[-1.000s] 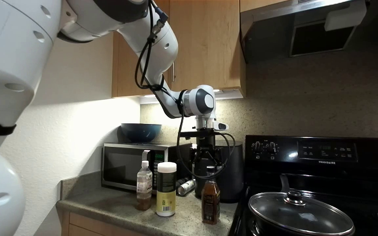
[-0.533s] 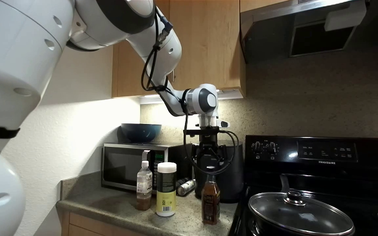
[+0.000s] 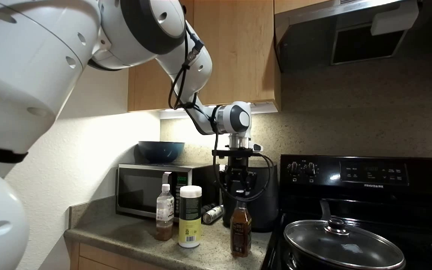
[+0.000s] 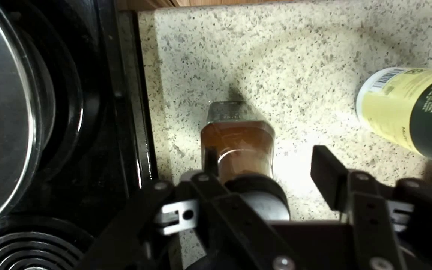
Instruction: Move the glass bottle backwards and move the container on the right to the right then move the glass bottle forwards.
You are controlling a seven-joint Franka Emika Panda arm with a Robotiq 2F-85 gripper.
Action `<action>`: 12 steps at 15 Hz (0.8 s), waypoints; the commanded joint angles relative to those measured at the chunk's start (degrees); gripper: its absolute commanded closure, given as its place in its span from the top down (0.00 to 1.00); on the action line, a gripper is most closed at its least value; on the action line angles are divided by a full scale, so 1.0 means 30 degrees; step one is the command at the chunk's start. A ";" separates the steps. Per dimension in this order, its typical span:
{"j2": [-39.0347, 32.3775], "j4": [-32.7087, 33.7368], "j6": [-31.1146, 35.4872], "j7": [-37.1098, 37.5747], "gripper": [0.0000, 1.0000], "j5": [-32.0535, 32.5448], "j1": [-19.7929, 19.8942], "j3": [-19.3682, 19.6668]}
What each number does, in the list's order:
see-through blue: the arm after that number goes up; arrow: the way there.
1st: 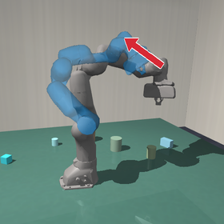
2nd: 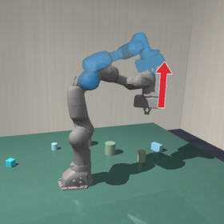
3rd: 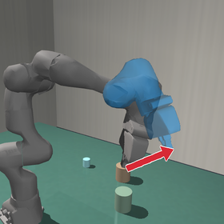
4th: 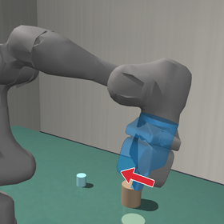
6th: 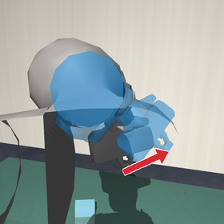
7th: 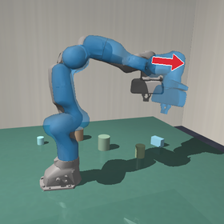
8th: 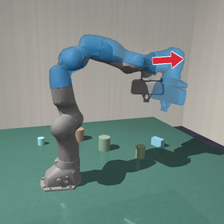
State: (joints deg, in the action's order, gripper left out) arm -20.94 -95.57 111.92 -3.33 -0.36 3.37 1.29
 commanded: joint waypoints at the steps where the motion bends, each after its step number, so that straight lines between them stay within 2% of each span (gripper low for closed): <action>1: -0.0634 0.0910 -0.0956 -0.0978 0.34 -0.0449 0.0272 -0.0110; 6: -0.0897 0.1229 -0.1288 -0.1073 0.05 -0.0416 0.0334 -0.0095; 7: -0.0866 0.1176 -0.1272 -0.0851 0.36 -0.0317 0.0282 -0.0045; 8: -0.0841 0.1138 -0.1266 -0.0693 0.42 -0.0194 0.0230 0.0001; 9: -0.0701 0.0823 -0.0848 -0.0335 0.19 -0.0017 0.0089 0.0050; 11: -0.0708 0.0823 -0.0854 -0.0334 0.31 -0.0015 0.0093 0.0066; 12: -0.0708 0.0823 -0.0855 -0.0334 0.62 -0.0014 0.0095 0.0072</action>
State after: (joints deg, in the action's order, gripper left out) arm -23.04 -93.23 109.50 -4.32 -0.37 3.71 1.45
